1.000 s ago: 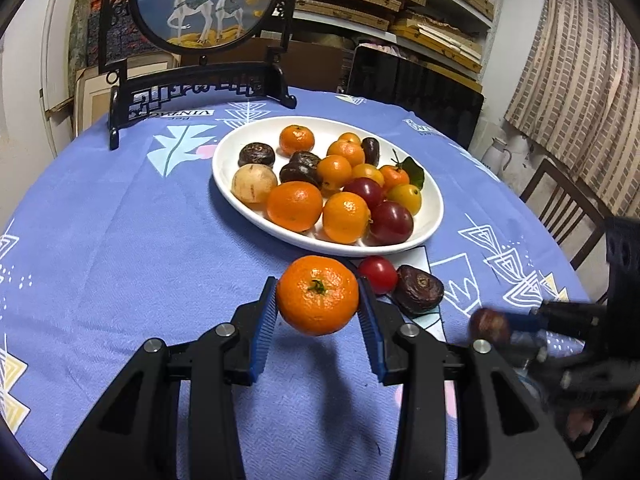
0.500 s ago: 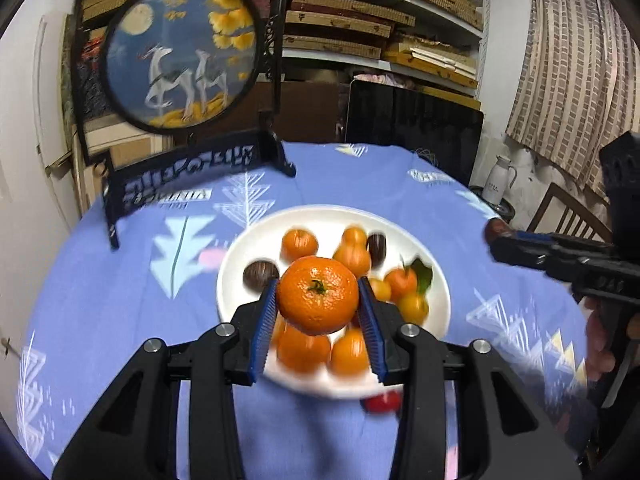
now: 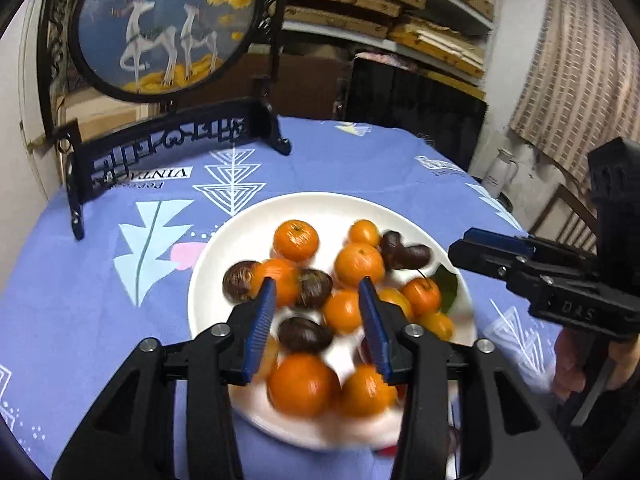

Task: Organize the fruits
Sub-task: 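Carry the tangerine with the left gripper while the right gripper carries a dark brown fruit onto the plate, then open both grippers and move them back toward the last fruits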

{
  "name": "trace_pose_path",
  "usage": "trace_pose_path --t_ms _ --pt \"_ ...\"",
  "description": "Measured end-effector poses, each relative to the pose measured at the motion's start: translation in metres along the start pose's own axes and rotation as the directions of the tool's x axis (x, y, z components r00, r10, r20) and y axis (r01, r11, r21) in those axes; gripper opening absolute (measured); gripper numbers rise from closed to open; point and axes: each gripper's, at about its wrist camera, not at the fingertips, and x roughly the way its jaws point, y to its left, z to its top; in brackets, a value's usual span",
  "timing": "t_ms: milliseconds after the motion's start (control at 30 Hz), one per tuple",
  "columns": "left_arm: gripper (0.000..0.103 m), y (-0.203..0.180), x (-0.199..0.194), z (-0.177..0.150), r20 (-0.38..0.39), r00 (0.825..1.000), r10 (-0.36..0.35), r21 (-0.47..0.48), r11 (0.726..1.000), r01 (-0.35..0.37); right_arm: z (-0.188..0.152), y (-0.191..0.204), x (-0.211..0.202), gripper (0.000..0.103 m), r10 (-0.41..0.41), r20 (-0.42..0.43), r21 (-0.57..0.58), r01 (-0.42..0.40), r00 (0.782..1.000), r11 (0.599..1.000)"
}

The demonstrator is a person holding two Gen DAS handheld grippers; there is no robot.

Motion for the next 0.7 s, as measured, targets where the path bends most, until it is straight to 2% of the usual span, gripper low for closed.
trace_pose_path --t_ms 67,133,233,333,400,433,467,567,700 --pt "0.055 -0.007 -0.018 -0.016 0.01 1.0 -0.006 0.027 1.0 0.006 -0.012 0.003 -0.015 0.05 0.017 0.011 -0.002 -0.017 1.0 1.0" --pt "0.056 -0.013 -0.031 -0.034 0.001 1.0 -0.017 0.051 0.999 0.017 -0.032 0.007 -0.032 0.058 0.04 0.013 -0.005 -0.04 0.999 0.999" --pt "0.058 -0.022 -0.042 -0.065 -0.044 0.999 -0.027 0.084 0.996 0.03 -0.064 0.015 -0.041 0.059 0.05 -0.031 -0.029 -0.051 0.998 0.998" --pt "0.07 -0.024 -0.045 -0.086 -0.071 0.997 -0.025 0.08 0.996 0.031 -0.093 0.028 -0.041 0.06 0.056 -0.11 -0.076 -0.064 0.992 0.995" --pt "0.073 -0.021 -0.045 -0.095 -0.082 0.996 -0.021 0.068 0.997 0.026 -0.11 0.039 -0.04 0.061 0.033 -0.141 -0.126 -0.051 0.99 0.991" --pt "0.082 -0.019 -0.045 -0.1 -0.093 0.995 -0.028 0.051 0.998 0.033 -0.117 0.044 -0.039 0.061 0.02 -0.153 -0.151 -0.043 0.988 0.988" --pt "0.086 -0.016 -0.045 -0.104 -0.096 0.995 -0.032 0.035 0.999 0.036 -0.121 0.047 -0.039 0.061 0.014 -0.159 -0.161 -0.04 0.987 0.986" --pt "0.086 -0.012 -0.047 -0.112 -0.098 0.995 -0.031 0.013 0.999 0.032 -0.129 0.057 -0.041 0.061 0.013 -0.174 -0.174 -0.044 0.985 0.984" --pt "0.086 -0.012 -0.049 -0.116 -0.091 0.996 0.009 0.016 1.0 -0.008 -0.134 0.063 -0.044 0.061 0.01 -0.17 -0.175 -0.04 0.985 0.984"
